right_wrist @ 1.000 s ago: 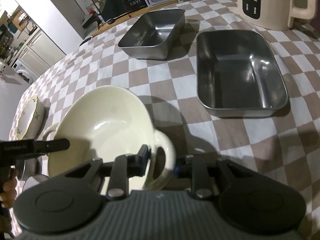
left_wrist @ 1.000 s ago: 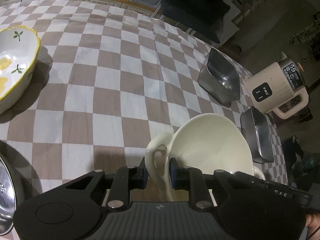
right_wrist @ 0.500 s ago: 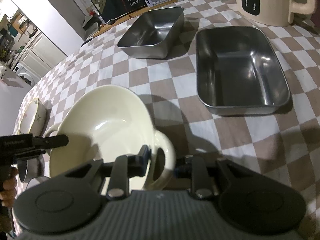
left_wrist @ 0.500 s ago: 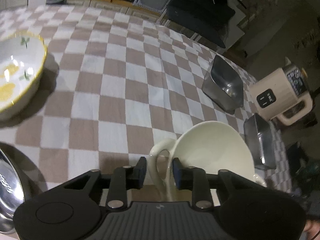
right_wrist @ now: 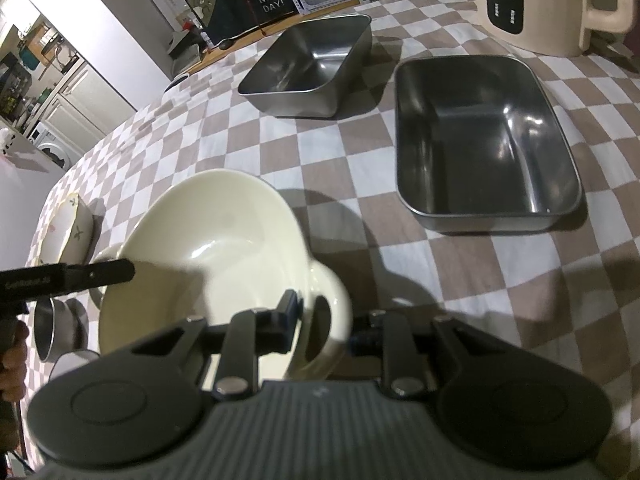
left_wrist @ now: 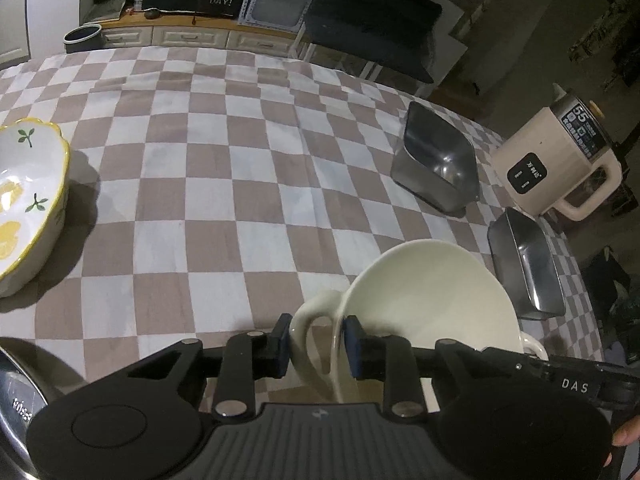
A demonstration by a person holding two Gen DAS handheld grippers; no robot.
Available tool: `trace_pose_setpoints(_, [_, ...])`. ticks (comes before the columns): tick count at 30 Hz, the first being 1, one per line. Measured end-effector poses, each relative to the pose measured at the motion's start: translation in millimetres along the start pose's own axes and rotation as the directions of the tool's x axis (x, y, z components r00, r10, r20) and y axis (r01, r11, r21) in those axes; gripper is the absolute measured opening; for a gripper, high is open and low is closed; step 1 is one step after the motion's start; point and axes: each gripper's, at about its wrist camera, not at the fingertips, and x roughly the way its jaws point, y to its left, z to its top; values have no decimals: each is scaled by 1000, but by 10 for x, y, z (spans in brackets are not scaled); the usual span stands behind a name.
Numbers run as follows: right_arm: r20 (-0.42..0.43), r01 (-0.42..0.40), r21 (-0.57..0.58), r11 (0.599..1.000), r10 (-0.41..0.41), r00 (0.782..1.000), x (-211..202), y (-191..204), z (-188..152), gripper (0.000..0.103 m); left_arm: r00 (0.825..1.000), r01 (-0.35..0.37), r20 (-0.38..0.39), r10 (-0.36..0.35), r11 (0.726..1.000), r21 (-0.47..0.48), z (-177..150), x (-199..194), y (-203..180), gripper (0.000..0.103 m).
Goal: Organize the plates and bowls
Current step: 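Lift the cream two-handled bowl off the table with both tools, then carry the cream two-handled bowl with both tools away from the steel trays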
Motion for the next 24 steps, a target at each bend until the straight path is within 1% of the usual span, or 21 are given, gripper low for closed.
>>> trace_pose_setpoints(4, [6,9,-12,1000,-8,1000,-9,23,-8,27,1000,-10,15,10,1000,16,-21,-12,-35,29])
trace_pose_setpoints(8, [22,11,-25,1000,-11,1000,-22,34,-13,27,1000,0,29,0,1000,19,-32,-18,-22,29])
trace_pose_setpoints(12, [78,28,-79,996,-22,997,-97,93,-8,27,996,11,91,-14,999,35,-8,-126,-59,29])
trace_pose_setpoints(18, [193,5,-82,997,11,981,-354,115,18,26,983,42,179,-47,999,35,34,-438,-146,28])
trace_pose_setpoints(22, [247,-10,-88,996,32,968,-573,170,22,26,966,87,243,-86,996,9,16,-742,-164,28])
trace_pose_setpoints(24, [269,-22,-94,995,47,962,-689,210,-3,26,958,89,273,-90,996,16,-1,-896,-190,28])
